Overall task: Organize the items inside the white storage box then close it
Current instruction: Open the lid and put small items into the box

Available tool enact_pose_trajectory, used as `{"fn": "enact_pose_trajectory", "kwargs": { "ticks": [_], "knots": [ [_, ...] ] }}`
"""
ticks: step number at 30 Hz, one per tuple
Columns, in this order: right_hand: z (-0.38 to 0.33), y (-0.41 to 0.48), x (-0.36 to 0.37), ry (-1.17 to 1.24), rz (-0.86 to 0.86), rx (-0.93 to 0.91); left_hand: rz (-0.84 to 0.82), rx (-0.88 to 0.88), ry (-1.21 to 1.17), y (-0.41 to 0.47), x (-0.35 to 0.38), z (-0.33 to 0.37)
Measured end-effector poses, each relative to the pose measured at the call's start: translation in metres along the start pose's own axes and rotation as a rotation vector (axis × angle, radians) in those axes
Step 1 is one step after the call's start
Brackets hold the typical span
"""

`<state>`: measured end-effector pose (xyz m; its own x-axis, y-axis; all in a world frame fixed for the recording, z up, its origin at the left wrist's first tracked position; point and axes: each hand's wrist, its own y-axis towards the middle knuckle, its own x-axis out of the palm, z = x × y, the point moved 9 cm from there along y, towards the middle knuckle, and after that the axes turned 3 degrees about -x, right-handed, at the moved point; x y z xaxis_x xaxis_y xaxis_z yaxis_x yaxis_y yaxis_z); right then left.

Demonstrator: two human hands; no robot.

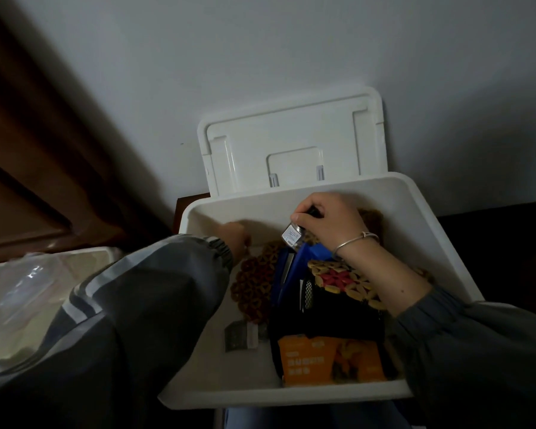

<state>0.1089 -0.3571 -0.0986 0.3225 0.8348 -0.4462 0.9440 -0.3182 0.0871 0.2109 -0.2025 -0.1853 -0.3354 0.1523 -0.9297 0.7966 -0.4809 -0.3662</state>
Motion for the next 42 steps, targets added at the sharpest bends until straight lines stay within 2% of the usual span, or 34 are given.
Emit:
{"fn": "enact_pose_trajectory", "kwargs": {
  "ticks": [3,6,11,14,20,24,26,30,34,38,42],
  "knots": [
    [0.0,0.0,0.0,-0.005,0.001,-0.008,-0.036,0.005,0.155,0.007,0.013,0.0],
    [-0.002,-0.001,0.002,-0.024,-0.014,-0.02,-0.005,-0.026,0.239,0.009,0.011,-0.001],
    [-0.003,-0.002,0.003,-0.028,-0.014,-0.015,0.025,0.055,0.459,0.013,0.017,0.008],
    [-0.002,-0.004,0.003,-0.055,-0.006,-0.013,0.013,0.07,0.499,0.014,0.016,0.009],
    [0.001,-0.008,0.004,-0.051,-0.017,0.022,0.1,0.045,0.296,-0.007,-0.033,0.001],
    [-0.005,-0.013,0.013,0.058,-0.076,0.079,0.41,0.116,0.088,-0.049,-0.085,-0.021],
    [-0.016,-0.011,0.025,0.059,-0.139,0.078,0.506,0.091,-0.062,-0.067,-0.093,-0.045],
    [-0.036,-0.001,0.077,-0.002,-0.335,0.088,0.386,-0.014,-0.326,-0.07,-0.068,-0.076],
    [-0.033,0.008,0.128,-0.33,-0.428,0.03,0.439,0.014,-0.529,-0.075,-0.059,-0.077],
    [-0.01,0.015,0.152,-0.495,-0.383,0.043,0.464,0.018,-0.581,-0.072,-0.056,-0.083],
    [-0.003,0.022,0.157,-0.554,-0.283,-0.03,0.502,0.014,-0.616,-0.071,-0.052,-0.087]
  ]
}}
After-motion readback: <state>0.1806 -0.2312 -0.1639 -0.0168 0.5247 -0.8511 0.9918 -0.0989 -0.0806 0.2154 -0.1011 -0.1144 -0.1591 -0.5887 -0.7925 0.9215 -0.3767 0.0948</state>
